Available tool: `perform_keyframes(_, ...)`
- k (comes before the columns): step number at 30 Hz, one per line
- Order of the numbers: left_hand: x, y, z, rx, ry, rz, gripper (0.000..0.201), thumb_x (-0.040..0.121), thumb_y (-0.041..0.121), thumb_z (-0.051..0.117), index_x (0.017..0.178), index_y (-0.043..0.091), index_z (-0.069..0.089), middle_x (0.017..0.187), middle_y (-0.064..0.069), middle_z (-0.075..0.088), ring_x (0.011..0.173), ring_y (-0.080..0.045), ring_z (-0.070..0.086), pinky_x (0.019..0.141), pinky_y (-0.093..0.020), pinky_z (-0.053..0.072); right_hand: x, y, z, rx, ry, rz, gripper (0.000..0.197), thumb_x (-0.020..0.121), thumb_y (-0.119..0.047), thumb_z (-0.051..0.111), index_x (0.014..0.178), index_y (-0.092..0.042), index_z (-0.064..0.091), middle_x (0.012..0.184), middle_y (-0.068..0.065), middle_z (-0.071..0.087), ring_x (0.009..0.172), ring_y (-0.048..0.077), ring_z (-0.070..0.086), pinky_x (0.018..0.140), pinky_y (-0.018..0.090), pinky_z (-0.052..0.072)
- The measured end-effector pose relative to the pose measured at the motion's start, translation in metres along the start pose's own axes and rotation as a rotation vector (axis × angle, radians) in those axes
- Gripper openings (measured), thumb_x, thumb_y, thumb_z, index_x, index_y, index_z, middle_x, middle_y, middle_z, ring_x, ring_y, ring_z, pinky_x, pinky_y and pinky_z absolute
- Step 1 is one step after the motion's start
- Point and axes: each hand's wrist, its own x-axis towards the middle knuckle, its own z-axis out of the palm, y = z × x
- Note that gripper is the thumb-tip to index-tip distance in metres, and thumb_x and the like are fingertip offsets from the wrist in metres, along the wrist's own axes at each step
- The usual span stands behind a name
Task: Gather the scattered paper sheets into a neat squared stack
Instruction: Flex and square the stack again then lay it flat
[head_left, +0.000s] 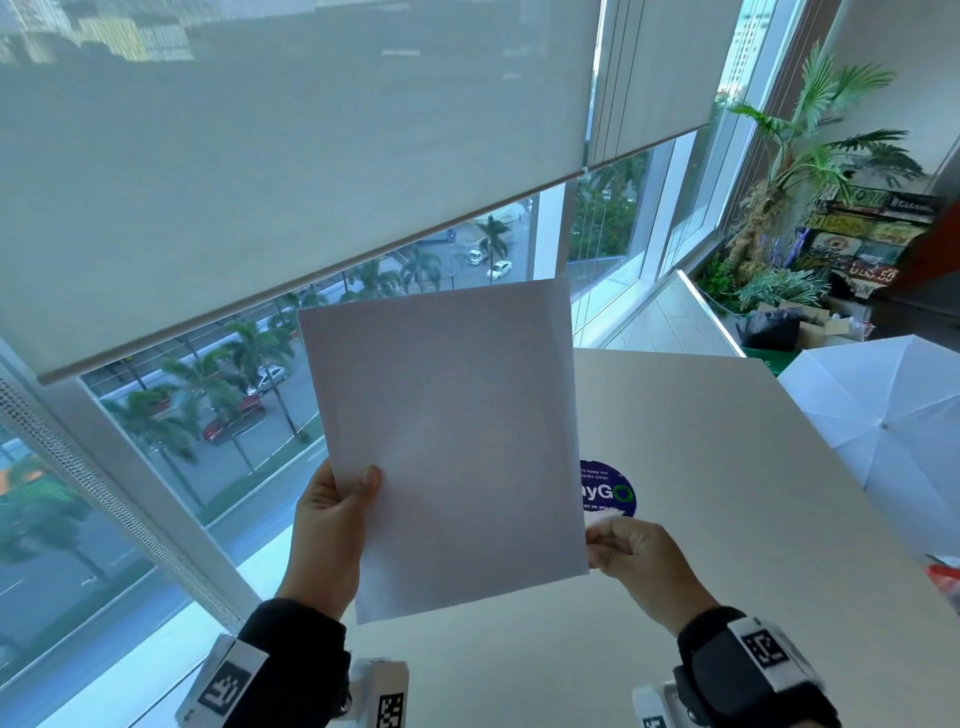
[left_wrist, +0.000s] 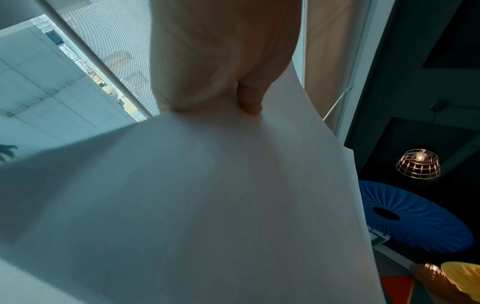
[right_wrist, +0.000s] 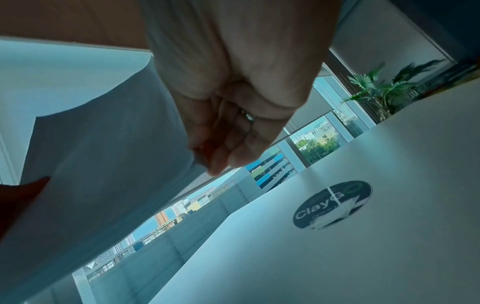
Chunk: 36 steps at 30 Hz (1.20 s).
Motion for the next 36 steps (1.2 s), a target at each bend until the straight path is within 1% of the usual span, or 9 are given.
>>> perform_keyframes(3, 0.000, 0.003, 0.002, 0.008, -0.014, 0.003, 0.025, 0.089, 0.000, 0.049, 0.084, 0.019, 0.064, 0.066, 0.008, 0.073, 0.056, -0.007, 0.065, 0.055, -0.024, 0.057, 0.008, -0.014, -0.005, 0.097, -0.032, 0.002, 0.016, 0.080, -0.002, 0.064, 0.087, -0.017, 0.066, 0.071, -0.007, 0.070, 0.069, 0.009, 0.061, 0.066, 0.013, 0.049)
perform_keyframes(6, -0.001, 0.001, 0.006, 0.029, -0.024, 0.022, 0.022, 0.087, 0.003, 0.053, 0.085, 0.021, 0.065, 0.069, 0.009, 0.073, 0.060, -0.007, 0.065, 0.060, -0.024, 0.057, 0.022, -0.050, -0.008, 0.271, 0.007, -0.031, 0.042, 0.067, -0.028, 0.071, 0.105, -0.018, 0.057, 0.082, 0.004, 0.067, 0.077, 0.017, 0.063, 0.074, 0.024, 0.052)
perform_keyframes(11, -0.009, -0.009, 0.015, 0.053, -0.024, 0.021, 0.015, 0.072, 0.018, 0.057, 0.084, 0.020, 0.066, 0.074, 0.009, 0.074, 0.069, -0.013, 0.064, 0.067, -0.027, 0.055, 0.042, -0.092, -0.007, 0.184, 0.179, -0.138, 0.023, 0.084, 0.002, 0.054, 0.087, -0.018, 0.064, 0.095, 0.015, 0.067, 0.086, 0.025, 0.061, 0.088, 0.044, 0.050)
perform_keyframes(16, -0.011, -0.011, 0.011, 0.159, -0.045, 0.058, 0.019, 0.069, 0.020, 0.060, 0.087, 0.022, 0.066, 0.078, 0.012, 0.075, 0.076, -0.011, 0.066, 0.073, -0.027, 0.053, 0.033, -0.069, 0.010, 0.285, 0.235, -0.047, 0.021, 0.083, 0.005, 0.055, 0.080, -0.014, 0.063, 0.090, 0.018, 0.065, 0.085, 0.025, 0.057, 0.075, 0.043, 0.044)
perform_keyframes(21, -0.010, 0.002, 0.009, 0.164, -0.120, 0.097, 0.050, 0.058, 0.039, 0.068, 0.099, 0.011, 0.060, 0.092, -0.007, 0.070, 0.081, -0.020, 0.065, 0.074, -0.033, 0.053, 0.022, -0.051, 0.017, 0.259, 0.195, -0.015, 0.019, 0.085, 0.003, 0.056, 0.091, -0.014, 0.061, 0.094, 0.013, 0.067, 0.083, 0.024, 0.061, 0.073, 0.032, 0.049)
perform_keyframes(24, -0.007, 0.004, 0.011, 0.173, -0.116, 0.113, 0.037, 0.058, 0.041, 0.066, 0.092, 0.025, 0.064, 0.086, 0.004, 0.073, 0.080, -0.014, 0.066, 0.071, -0.027, 0.054, 0.021, -0.057, 0.018, 0.226, 0.183, -0.068, 0.024, 0.087, 0.003, 0.052, 0.096, -0.018, 0.060, 0.092, 0.004, 0.066, 0.082, 0.017, 0.062, 0.069, 0.021, 0.051)
perform_keyframes(26, -0.006, 0.004, 0.012, 0.176, -0.110, 0.115, 0.032, 0.058, 0.040, 0.065, 0.088, 0.028, 0.066, 0.084, 0.007, 0.073, 0.081, -0.017, 0.066, 0.075, -0.032, 0.053, 0.021, -0.061, 0.019, 0.216, 0.202, -0.088, 0.027, 0.088, 0.004, 0.048, 0.095, -0.019, 0.059, 0.088, -0.002, 0.065, 0.079, 0.012, 0.061, 0.062, 0.012, 0.050)
perform_keyframes(29, -0.007, 0.007, 0.014, 0.158, -0.118, 0.134, 0.031, 0.059, 0.040, 0.065, 0.087, 0.028, 0.066, 0.084, 0.006, 0.073, 0.081, -0.018, 0.065, 0.077, -0.034, 0.053, 0.017, -0.065, 0.019, 0.228, 0.240, -0.113, 0.030, 0.088, 0.004, 0.048, 0.095, -0.023, 0.059, 0.091, 0.000, 0.065, 0.082, 0.015, 0.060, 0.069, 0.022, 0.048)
perform_keyframes(36, -0.005, 0.019, 0.012, 0.118, -0.177, 0.193, 0.029, 0.057, 0.037, 0.069, 0.077, 0.022, 0.054, 0.063, 0.011, 0.067, 0.058, -0.001, 0.059, 0.055, -0.013, 0.048, 0.013, -0.075, 0.007, 0.201, 0.284, -0.253, 0.038, 0.081, -0.005, 0.063, 0.095, -0.039, 0.051, 0.089, -0.001, 0.061, 0.077, 0.012, 0.058, 0.072, 0.026, 0.046)
